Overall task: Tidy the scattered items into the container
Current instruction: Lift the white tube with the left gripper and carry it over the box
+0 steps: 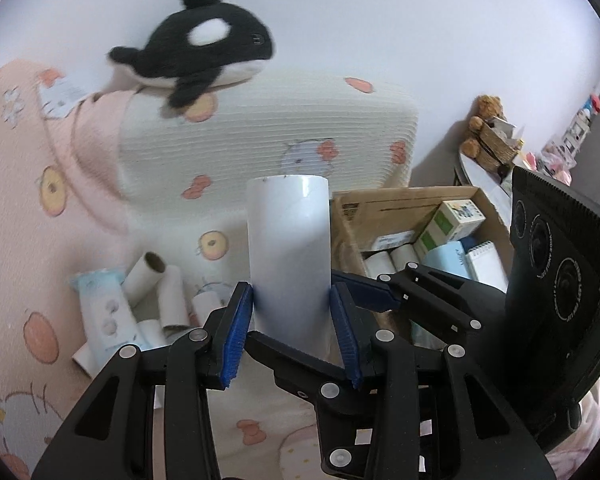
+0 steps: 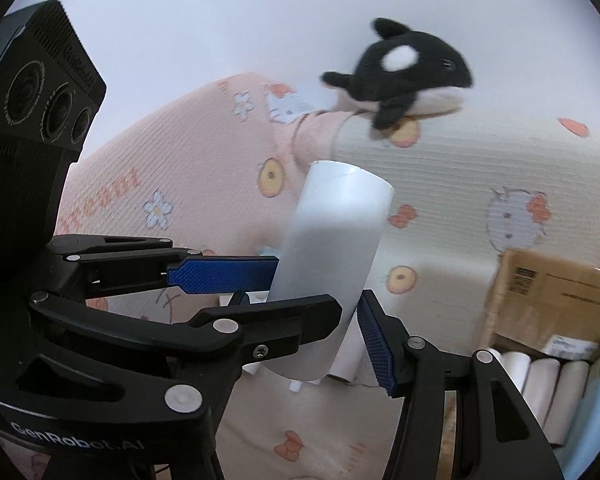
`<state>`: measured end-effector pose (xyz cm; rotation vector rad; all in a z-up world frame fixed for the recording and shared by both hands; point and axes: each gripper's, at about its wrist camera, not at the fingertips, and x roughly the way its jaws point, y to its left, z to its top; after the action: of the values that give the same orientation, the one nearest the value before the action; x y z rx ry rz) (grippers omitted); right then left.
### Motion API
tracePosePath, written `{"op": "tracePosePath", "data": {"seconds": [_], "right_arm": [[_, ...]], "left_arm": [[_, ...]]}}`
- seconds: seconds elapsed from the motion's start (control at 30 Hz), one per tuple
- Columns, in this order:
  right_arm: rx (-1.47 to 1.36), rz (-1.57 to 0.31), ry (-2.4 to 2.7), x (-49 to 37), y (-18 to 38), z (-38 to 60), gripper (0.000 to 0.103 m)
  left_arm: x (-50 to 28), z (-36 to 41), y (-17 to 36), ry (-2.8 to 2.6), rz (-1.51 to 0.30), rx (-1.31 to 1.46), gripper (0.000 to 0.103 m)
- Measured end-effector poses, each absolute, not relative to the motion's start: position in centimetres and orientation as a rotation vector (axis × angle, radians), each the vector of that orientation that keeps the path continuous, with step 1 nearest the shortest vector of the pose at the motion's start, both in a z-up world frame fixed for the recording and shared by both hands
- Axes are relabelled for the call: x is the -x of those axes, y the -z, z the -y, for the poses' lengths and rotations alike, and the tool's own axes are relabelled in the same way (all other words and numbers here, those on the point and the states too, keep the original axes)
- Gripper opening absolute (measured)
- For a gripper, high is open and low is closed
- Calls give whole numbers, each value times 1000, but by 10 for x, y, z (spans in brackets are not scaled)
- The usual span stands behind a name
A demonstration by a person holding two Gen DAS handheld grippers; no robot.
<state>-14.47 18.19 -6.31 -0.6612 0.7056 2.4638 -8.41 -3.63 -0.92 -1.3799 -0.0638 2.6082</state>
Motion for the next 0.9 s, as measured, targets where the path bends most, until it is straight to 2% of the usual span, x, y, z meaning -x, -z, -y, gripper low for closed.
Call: {"op": "tracePosePath", "data": {"seconds": [0.4, 0.9], "right_arm": [[708, -694, -2357, 81, 61, -200, 54], [769, -705, -2243, 37, 70, -212, 54]], "left_arm": [[102, -33, 14, -2464, 39, 1417, 44], [121, -82, 28, -2331, 27, 1479, 44]]}}
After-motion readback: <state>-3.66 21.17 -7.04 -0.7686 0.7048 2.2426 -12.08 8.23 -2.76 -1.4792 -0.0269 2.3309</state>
